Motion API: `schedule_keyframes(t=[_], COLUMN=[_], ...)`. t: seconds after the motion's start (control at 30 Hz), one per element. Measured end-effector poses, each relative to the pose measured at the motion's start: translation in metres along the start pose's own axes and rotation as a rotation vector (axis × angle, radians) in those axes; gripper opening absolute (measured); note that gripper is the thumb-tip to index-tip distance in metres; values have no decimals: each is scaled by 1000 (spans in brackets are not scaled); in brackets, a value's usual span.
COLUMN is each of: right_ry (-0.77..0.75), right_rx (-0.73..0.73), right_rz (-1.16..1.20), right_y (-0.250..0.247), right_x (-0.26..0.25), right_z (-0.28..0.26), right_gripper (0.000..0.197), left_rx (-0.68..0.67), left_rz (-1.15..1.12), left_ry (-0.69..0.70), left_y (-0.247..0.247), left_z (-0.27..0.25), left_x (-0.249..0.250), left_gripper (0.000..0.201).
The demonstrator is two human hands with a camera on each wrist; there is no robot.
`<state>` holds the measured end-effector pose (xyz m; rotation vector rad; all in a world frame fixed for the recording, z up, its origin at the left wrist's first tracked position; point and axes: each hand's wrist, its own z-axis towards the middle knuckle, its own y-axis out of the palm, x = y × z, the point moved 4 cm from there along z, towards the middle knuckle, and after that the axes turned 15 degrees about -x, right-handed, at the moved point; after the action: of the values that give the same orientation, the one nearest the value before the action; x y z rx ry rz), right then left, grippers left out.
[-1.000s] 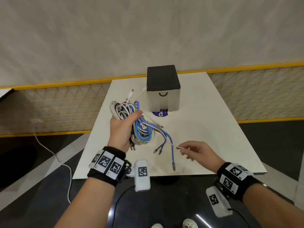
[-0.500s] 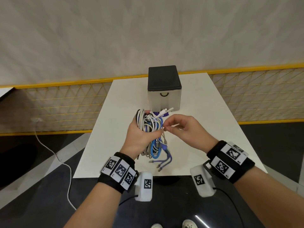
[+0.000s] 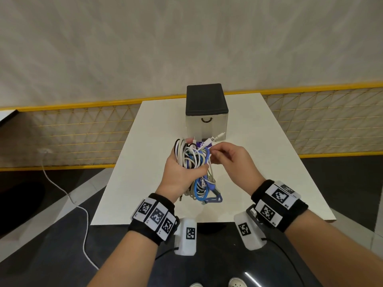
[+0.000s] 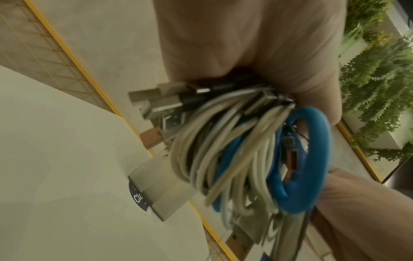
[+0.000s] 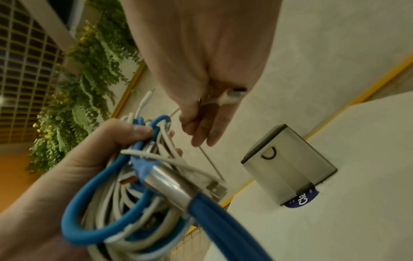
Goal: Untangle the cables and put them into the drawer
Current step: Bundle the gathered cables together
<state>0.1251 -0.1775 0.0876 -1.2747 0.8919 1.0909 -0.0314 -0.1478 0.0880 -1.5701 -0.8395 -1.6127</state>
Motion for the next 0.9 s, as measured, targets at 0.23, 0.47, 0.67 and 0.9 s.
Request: schedule_keyframes(t=[0.23,0.47,0.67,0.9], right_ry=[49,67,36,185], right_rx=[27,295,148,123], right_rz=[-9,217,520,-93], right_y=[8,14,23,4], right_x=[0,-6,-11,19], right_z=[-1,-1,-3,-9], right_gripper=[12,18,25,33], left_rx=[-11,41,90,140], left_rz=[-16,-24,-7,-77], left_ry=[18,25,-4,-18], left_y=[2,8,0,-12], left_z=[5,11,17,16], left_x=[-1,-5,-3,-3], left_gripper=[63,64,63,51])
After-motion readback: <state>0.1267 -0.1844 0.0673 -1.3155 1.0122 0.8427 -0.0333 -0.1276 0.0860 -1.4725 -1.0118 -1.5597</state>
